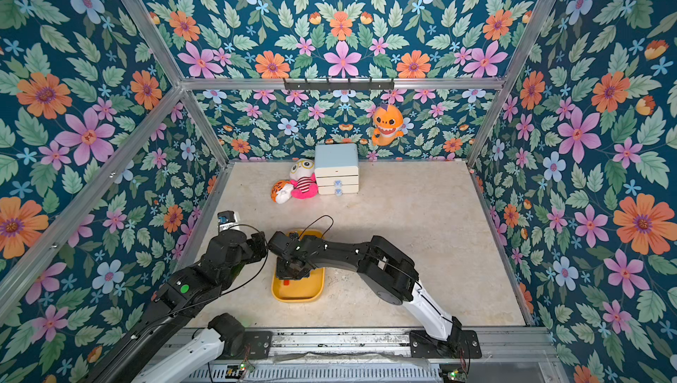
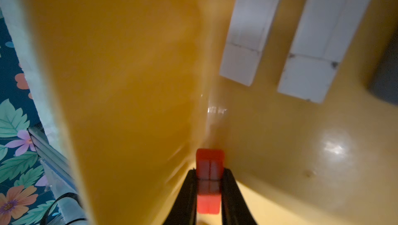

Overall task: Put the usb flash drive into the storage box
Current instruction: Place the USB flash in the storage box, then pick up the USB flash from the center of the board.

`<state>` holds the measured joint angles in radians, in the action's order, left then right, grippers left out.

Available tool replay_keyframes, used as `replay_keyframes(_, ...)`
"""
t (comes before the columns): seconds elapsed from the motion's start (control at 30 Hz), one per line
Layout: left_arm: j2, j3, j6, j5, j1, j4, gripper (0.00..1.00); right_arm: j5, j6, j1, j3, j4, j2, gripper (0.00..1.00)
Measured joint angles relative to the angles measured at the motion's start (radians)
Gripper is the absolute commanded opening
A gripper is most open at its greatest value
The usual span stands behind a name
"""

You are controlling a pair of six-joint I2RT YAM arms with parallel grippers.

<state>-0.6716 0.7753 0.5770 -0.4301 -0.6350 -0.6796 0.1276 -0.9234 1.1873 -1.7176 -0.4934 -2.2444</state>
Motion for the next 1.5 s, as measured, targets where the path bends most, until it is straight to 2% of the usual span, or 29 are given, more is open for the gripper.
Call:
replay_keyframes(0.07,-0.004,0.0,0.0,0.001,0.0,0.0,0.73,-0.005,-0.006,0.0,0.008,0.011,0.0,0.22)
replay_keyframes(0.2,-0.006,0.0,0.0,0.003,0.0,0.0,0.74,-0.003,-0.021,0.0,0.016,0.034,0.002,0.4)
replay_keyframes(0.27,-0.009,0.0,0.0,0.003,0.0,0.001,0.74,-0.01,-0.019,0.0,0.047,0.053,0.027,0.44)
replay_keyframes(0.43,-0.006,-0.002,0.0,0.005,0.0,0.003,0.74,-0.051,-0.003,-0.003,0.121,0.061,0.148,0.45)
replay_keyframes(0.57,-0.003,-0.003,-0.003,0.021,0.0,0.012,0.72,-0.101,0.037,-0.024,0.204,0.054,0.311,0.45)
replay_keyframes(0.67,-0.015,-0.009,-0.031,0.081,-0.001,0.039,0.68,-0.147,0.071,-0.082,0.361,0.046,0.496,0.45)
replay_keyframes(0.77,-0.06,-0.004,-0.06,0.17,-0.002,0.075,0.66,-0.201,0.092,-0.19,0.556,0.031,0.703,0.46)
replay_keyframes(0.9,-0.2,0.015,-0.051,0.275,-0.053,0.153,0.65,-0.25,0.132,-0.389,0.82,0.003,0.95,0.47)
replay_keyframes(1.03,-0.446,0.116,0.006,0.285,-0.225,0.209,0.67,-0.292,0.178,-0.547,1.014,-0.027,1.123,0.52)
replay_keyframes(1.1,-0.605,0.2,0.05,0.275,-0.311,0.237,0.68,-0.32,0.211,-0.578,1.084,-0.039,1.19,0.53)
replay_keyframes(1.2,-0.797,0.294,0.124,0.258,-0.365,0.263,0.68,-0.368,0.236,-0.6,1.151,-0.036,1.247,0.54)
replay_keyframes(1.33,-1.011,0.403,0.225,0.244,-0.407,0.269,0.68,-0.392,0.243,-0.613,1.191,-0.028,1.284,0.55)
replay_keyframes(1.5,-1.199,0.528,0.298,0.248,-0.415,0.265,0.67,-0.394,0.245,-0.625,1.207,-0.016,1.286,0.55)
